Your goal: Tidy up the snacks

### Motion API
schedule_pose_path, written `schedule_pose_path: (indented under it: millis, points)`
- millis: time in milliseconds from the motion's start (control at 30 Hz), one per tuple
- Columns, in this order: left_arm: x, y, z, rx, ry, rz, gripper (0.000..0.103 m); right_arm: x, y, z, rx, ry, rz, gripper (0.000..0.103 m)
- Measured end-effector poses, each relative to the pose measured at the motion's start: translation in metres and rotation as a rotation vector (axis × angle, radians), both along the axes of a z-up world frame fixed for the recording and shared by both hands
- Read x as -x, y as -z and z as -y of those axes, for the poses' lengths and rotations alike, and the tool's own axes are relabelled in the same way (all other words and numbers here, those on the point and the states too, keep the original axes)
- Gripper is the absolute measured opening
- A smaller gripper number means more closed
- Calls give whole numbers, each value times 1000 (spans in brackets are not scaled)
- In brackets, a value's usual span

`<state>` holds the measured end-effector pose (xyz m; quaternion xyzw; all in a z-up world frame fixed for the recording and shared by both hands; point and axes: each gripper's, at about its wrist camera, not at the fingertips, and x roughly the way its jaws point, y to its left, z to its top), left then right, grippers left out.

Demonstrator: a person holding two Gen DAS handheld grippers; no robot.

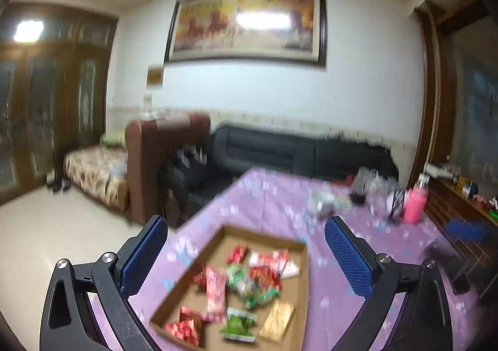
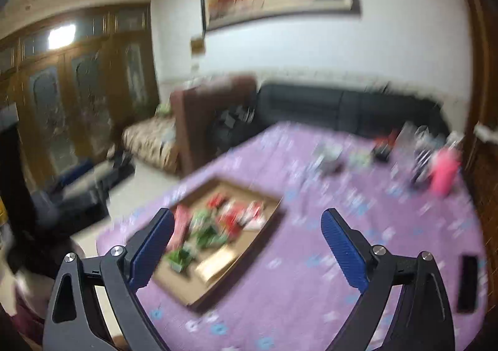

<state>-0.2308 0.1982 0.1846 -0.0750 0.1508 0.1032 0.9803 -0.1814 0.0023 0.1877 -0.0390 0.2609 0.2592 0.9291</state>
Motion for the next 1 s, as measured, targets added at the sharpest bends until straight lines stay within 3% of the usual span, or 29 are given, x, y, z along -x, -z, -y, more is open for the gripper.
schedule_pose_path:
  millis: [100,200,333,533,1000]
  points:
    - [-12,18,-9,9,-39,-80,102,-11,46,-36,70,-35,-71,95]
    - [-19,31,-14,16,-53,-105,102,-5,68,-57,114,-71,-95,95]
    - [-33,48,-22,74,-29,-167,102,-2,76,-72,143,-87,-87,95]
    - [-54,74,-26,81,-20,-259,102,-12,89,-88,177,-98,-127,95]
    - [-73,99,-46,138,-33,-330,102,-24,104,-103,213,-104,-167,95]
